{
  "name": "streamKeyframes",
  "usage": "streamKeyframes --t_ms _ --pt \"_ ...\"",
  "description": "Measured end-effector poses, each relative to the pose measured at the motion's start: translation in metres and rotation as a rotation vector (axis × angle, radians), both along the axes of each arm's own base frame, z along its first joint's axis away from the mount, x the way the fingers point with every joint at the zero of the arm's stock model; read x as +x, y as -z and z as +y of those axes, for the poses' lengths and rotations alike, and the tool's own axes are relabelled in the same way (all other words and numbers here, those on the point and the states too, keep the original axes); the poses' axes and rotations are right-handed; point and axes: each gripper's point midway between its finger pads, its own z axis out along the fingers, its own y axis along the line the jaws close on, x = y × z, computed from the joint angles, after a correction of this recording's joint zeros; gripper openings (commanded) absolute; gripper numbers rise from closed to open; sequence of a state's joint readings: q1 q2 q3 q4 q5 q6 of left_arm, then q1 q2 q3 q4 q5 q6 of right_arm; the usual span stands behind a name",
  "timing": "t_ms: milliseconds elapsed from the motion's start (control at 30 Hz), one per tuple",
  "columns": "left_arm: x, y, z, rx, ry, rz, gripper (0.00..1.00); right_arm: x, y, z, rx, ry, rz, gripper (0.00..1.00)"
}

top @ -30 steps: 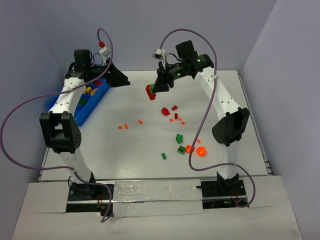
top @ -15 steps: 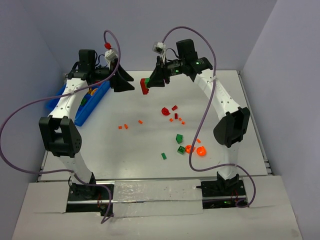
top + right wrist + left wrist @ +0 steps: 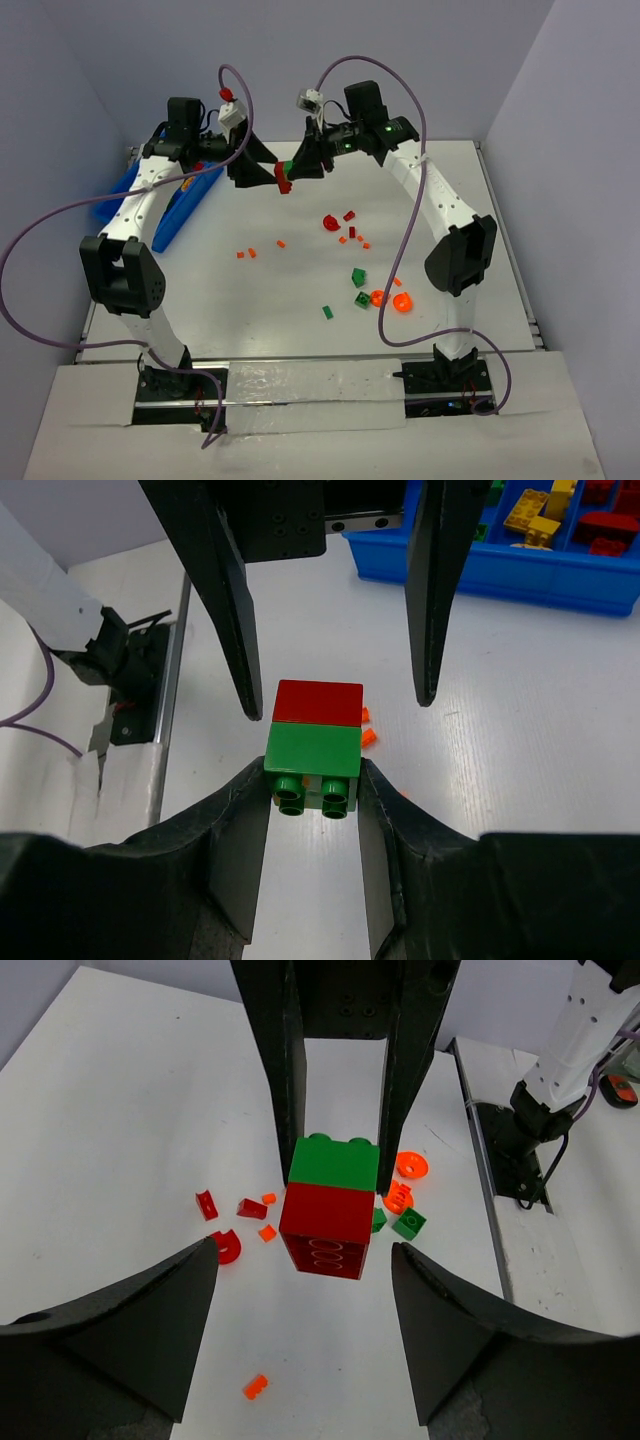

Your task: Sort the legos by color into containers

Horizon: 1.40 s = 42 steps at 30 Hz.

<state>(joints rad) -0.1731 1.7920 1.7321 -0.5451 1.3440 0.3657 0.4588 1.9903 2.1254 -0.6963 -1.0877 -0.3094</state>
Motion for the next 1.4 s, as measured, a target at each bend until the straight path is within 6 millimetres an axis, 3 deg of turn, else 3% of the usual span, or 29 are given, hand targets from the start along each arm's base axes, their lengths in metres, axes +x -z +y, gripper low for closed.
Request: streamKeyframes --t_ms 300,467,533,800,867,1000,1133,1233,1400 --pt "-0.007 -0.002 -0.006 -0.013 0.036 -0.003 0.54 -0.005 0.002 0.006 -0.006 -0.017 -0.016 0.0" --pt "-0.012 -0.002 -0.007 -0.016 0.049 0.013 0.34 -0.003 0.003 0.006 -0.014 -0.01 -0.027 0.0" --pt "-0.013 -0.002 -0.007 -0.014 0.05 0.017 0.02 -0.003 0.004 0.006 -0.015 -0.012 -0.029 0.0" --pt "-0.013 0.007 0.004 0.03 0.027 0.026 0.0 0.0 0.011 -0.002 -0.028 0.006 -0.021 0.0" --pt "-0.003 0.016 0.023 0.046 -0.024 0.046 0.0 0.007 0.017 -0.019 -0.047 0.048 -0.006 0.0" --pt "0.038 0.042 0.094 0.09 -0.23 0.114 0.0 0.035 0.026 -0.072 -0.087 0.184 -0.001 0.0" --pt "0.099 0.067 0.163 0.171 -0.563 0.199 0.0 0.046 0.035 -0.117 -0.138 0.297 0.004 0.0" --pt "0.14 0.07 0.196 0.198 -0.809 0.204 0.0 0.038 0.038 -0.122 -0.166 0.308 0.001 0.0" --pt "0.193 0.065 0.228 0.175 -1.109 0.176 0.0 0.035 0.044 -0.119 -0.193 0.305 -0.015 0.0"
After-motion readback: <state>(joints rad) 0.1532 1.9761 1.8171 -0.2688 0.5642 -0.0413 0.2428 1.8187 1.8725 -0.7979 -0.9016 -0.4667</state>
